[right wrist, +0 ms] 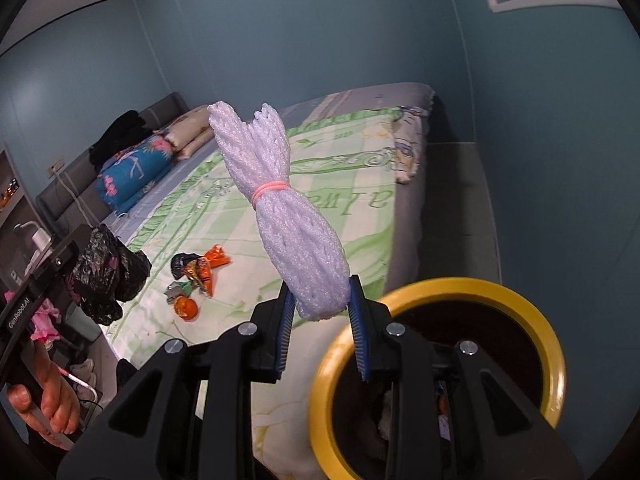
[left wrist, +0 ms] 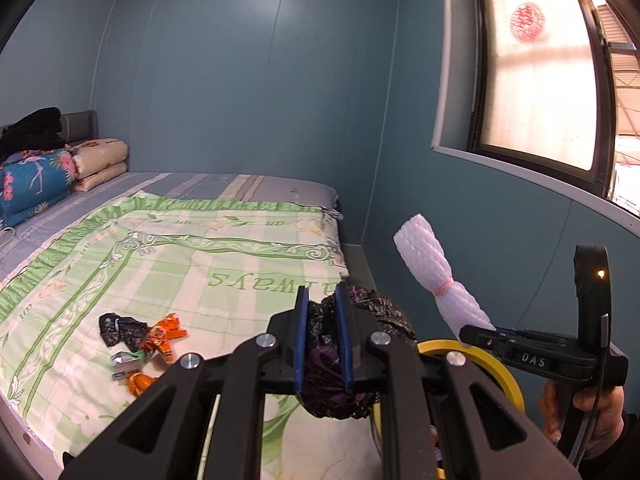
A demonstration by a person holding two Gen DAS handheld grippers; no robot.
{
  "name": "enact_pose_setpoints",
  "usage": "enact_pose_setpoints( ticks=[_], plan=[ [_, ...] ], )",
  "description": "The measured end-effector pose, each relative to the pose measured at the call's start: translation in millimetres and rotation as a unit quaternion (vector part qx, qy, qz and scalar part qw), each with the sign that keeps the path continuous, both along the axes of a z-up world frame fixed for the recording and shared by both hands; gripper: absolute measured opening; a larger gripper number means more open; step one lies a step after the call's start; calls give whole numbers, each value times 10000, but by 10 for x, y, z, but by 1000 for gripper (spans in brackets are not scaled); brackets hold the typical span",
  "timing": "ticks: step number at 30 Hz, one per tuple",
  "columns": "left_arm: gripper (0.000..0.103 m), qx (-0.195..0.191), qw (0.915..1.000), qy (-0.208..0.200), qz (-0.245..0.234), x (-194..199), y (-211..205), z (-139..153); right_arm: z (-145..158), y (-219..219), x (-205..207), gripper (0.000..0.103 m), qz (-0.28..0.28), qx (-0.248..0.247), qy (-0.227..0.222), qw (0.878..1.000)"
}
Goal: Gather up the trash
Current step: 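Lift the black bag and foam net and carry them over the bin, then open both tools to drop the black bag and foam net into the bin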
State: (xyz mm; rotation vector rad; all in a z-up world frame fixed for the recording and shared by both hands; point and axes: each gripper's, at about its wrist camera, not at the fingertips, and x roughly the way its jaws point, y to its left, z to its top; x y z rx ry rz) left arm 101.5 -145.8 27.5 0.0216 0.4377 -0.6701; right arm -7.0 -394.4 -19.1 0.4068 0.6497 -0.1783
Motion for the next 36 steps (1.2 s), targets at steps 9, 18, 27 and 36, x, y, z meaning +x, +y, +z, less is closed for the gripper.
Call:
enact_pose_setpoints(
  ticks=[9,18,27,36],
  plan=[
    [13,336,9990,-10,-294,-145,-511,-113,-344,-326,-491,26,-741,46,351,9966],
    [13,638,9959,79,-640,-268,-1010,-289,-630,-578,-548,26,-1014,94,560,9932],
    [13,828,9910,538,-907,-223,-1268,-600,-806,-707,-547,26,-1023,233,819,9911],
    [13,860,9795,1325,-1248,-20,-1392,-945,-888,-731,-482,27,-1001,380,944,9898]
  ],
)
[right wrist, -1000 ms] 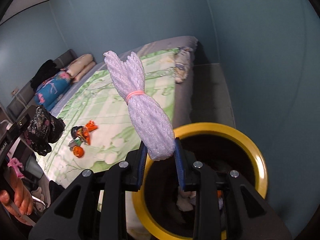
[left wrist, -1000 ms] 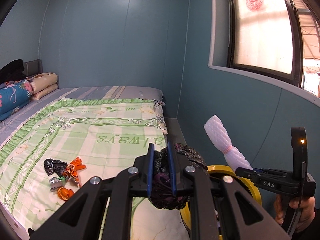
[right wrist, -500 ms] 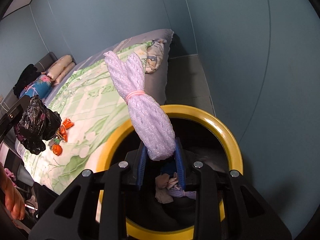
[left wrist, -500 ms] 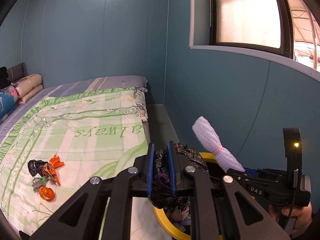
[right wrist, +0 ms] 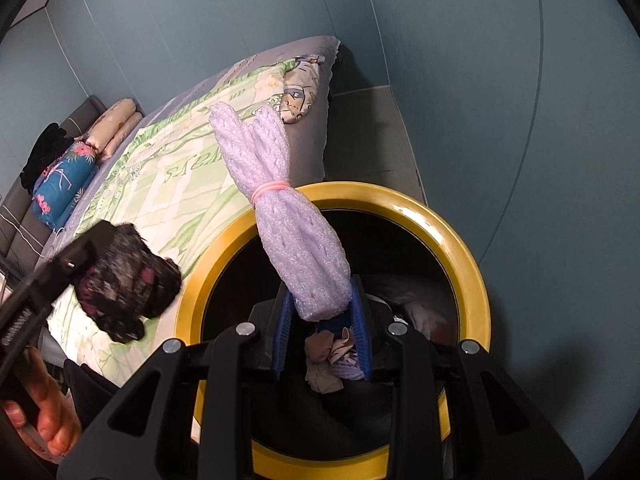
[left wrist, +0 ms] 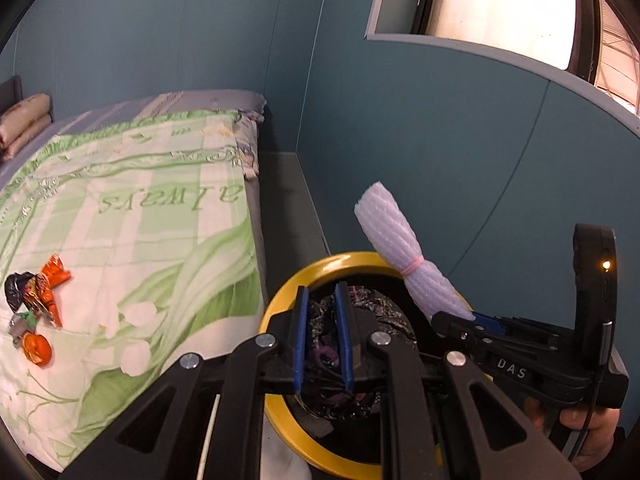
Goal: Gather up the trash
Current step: 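Open both tools to drop the black bag and foam net into the bin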
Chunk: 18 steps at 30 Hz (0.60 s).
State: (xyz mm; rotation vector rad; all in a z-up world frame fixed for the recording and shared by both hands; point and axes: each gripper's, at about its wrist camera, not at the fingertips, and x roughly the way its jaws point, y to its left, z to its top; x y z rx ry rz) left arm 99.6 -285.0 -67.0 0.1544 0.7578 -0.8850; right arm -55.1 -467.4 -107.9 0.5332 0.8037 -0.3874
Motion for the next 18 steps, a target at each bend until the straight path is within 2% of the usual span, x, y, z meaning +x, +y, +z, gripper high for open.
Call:
enact_pose_setpoints(
  ticks=[5,8,12,15,18],
  plan=[
    [13,73,9998,207,-41,13,-32,-135,-71,-32,56,28,5,134,0,9999],
    [14,73,9998,193,-39,12,-40,-159,-81,-39,73,29,-14,130,27,9999],
    [20,48,9997,213,-66,9,-53,-190,-73,1,60,33,-69,130,33,9999],
    [31,47,9997,236,-50,12,-37,-203,-56,12,49,34,-152,127,44,9998],
    [45,-6,9997,241,47,28,25,-196,-46,2,28,42,-220,126,23,9997]
  ],
)
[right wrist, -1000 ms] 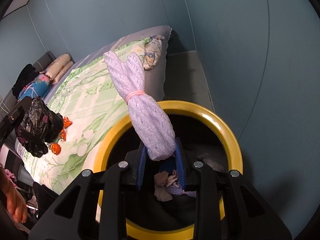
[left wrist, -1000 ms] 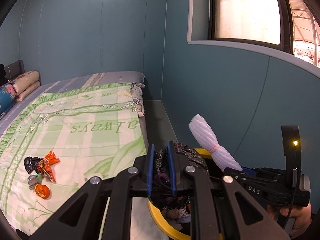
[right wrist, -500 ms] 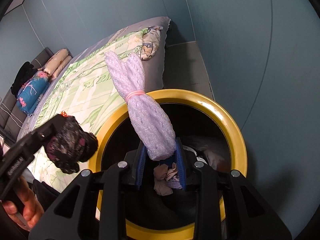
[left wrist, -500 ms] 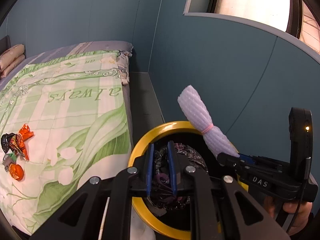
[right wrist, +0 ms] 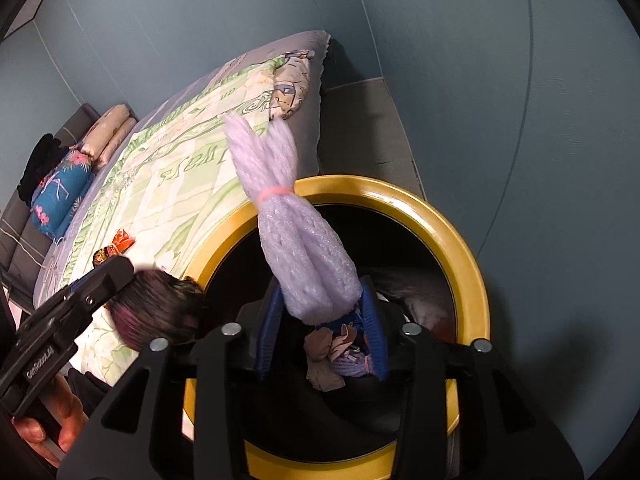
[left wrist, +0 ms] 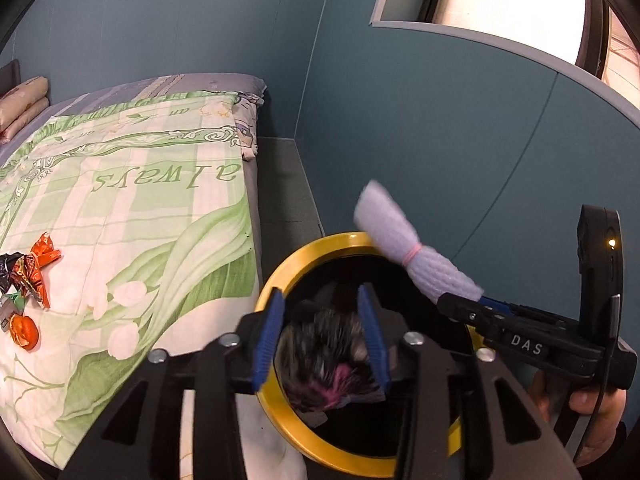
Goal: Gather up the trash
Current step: 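Open both tools to drop the black bag and foam net into the bin, then move both open tools back toward the orange wrappers and foil packet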
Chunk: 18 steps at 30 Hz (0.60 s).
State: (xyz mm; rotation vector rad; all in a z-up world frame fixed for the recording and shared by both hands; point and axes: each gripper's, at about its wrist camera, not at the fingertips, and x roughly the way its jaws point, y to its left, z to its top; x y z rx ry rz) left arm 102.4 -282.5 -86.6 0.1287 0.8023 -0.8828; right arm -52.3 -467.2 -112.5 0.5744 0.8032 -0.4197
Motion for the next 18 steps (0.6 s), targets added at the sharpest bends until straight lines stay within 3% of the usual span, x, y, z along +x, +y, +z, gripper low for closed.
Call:
enact_pose_setpoints(
  ticks=[2,6,14,18],
  plan=[
    [60,-79,9999,-10,130,30,66,16,15,6,-6,50,-53,-20,-29,10000],
    [77,-189,9992,-73,351,102,206,70,34,2,-1,57,-87,-44,-109,9999],
    [87,-194,9926,-565,1055,330,682,201,245,137,161,74,138,-94,-609,9980],
    [88,-208,9871,-644,1448,503,1020,267,341,271,416,76,464,-54,-785,9958]
  ],
)
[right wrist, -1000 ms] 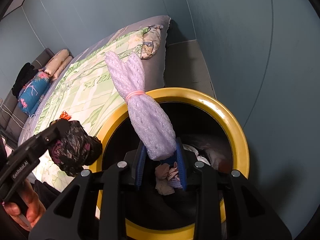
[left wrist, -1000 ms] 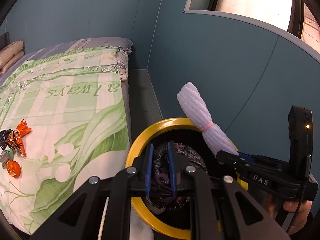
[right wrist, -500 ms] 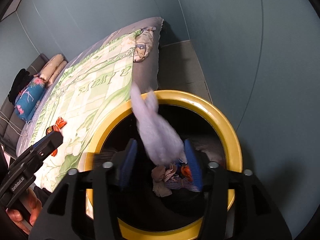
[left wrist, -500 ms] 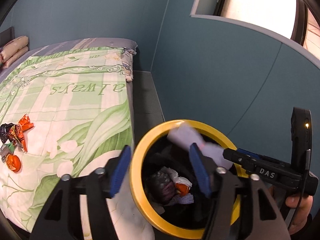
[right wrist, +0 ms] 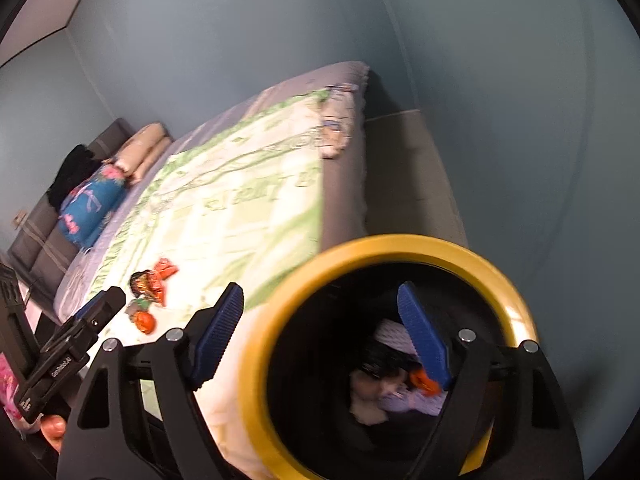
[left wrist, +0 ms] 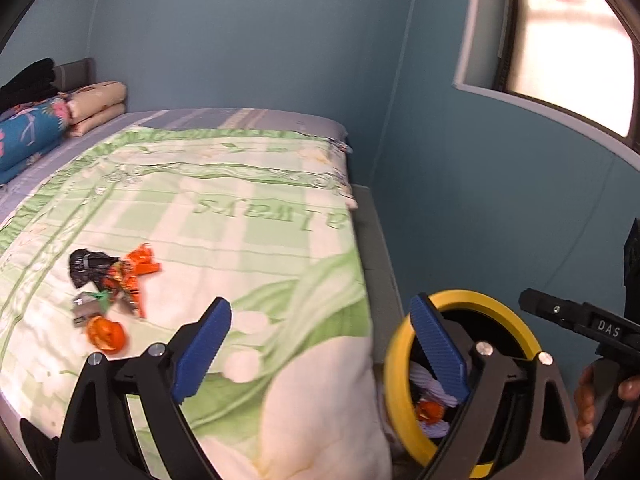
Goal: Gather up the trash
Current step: 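Move both open tools back toward the orange wrappers and foil packet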
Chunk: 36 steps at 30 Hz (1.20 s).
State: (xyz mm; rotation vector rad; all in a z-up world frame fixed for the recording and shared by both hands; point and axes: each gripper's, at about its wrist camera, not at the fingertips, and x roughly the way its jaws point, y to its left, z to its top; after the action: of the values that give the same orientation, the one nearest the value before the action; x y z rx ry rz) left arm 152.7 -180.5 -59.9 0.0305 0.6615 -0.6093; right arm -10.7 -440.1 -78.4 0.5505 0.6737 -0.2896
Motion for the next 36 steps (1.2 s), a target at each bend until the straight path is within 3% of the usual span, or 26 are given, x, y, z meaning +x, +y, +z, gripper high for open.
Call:
enact_pose_setpoints(
  ticks=[7,19,27,36],
  plan=[
    [88,39,9968,-217,764,289,650,62,115,338,578,77,761,55,-84,9971],
    [89,99,9818,40,1896,887,1701,-170,45,1176,1701,77,1869,229,-10,9821],
    [89,208,9741,304,2233,1157,2038,-482,-147,1656,2381,77,2387,370,318,9699],
    [88,355,9705,721,2274,1496,2251,-851,-450,2021,3086,77,2716,591,786,9574]
  ],
)
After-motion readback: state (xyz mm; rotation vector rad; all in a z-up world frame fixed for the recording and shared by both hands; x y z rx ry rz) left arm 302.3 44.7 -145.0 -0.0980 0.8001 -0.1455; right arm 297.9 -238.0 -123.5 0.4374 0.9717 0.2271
